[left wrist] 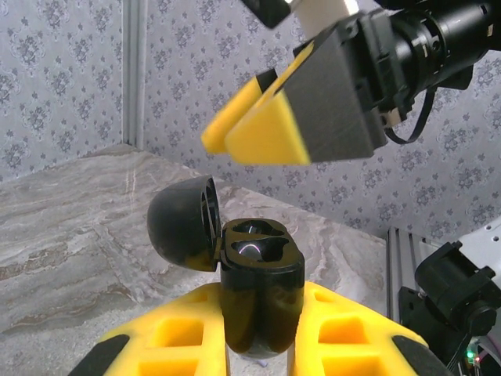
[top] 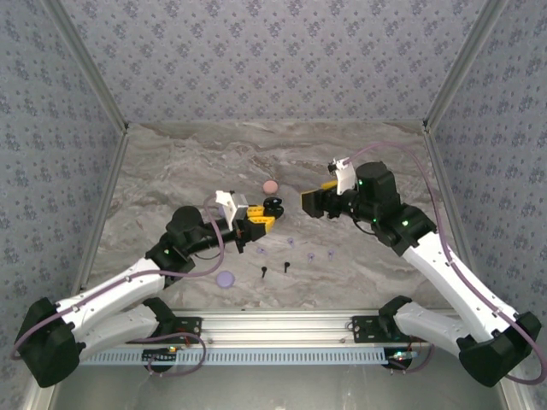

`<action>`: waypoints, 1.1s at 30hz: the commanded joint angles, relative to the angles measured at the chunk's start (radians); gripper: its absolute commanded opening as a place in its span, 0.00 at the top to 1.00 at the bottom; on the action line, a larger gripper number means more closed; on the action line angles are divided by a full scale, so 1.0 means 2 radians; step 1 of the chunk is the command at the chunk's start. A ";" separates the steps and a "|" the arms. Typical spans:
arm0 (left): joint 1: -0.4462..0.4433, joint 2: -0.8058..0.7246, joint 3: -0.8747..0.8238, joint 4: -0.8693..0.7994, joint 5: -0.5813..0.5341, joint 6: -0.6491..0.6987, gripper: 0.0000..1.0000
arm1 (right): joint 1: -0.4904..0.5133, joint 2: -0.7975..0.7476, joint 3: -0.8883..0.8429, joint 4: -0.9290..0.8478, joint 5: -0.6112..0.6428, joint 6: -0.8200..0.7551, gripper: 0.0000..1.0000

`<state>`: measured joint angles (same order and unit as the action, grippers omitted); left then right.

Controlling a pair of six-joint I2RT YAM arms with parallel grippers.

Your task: Insert wireless bluetooth earbuds into charging case

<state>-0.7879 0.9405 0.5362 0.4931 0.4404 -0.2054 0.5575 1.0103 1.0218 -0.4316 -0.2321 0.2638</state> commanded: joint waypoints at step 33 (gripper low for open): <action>-0.003 -0.115 -0.036 -0.056 -0.054 0.029 1.00 | 0.189 0.294 -0.047 -0.018 0.102 0.199 0.52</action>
<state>-0.7876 0.7250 0.4664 0.3725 0.3431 -0.1642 0.9237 1.5761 0.8921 -0.4515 -0.0620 0.6376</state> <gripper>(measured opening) 0.188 0.478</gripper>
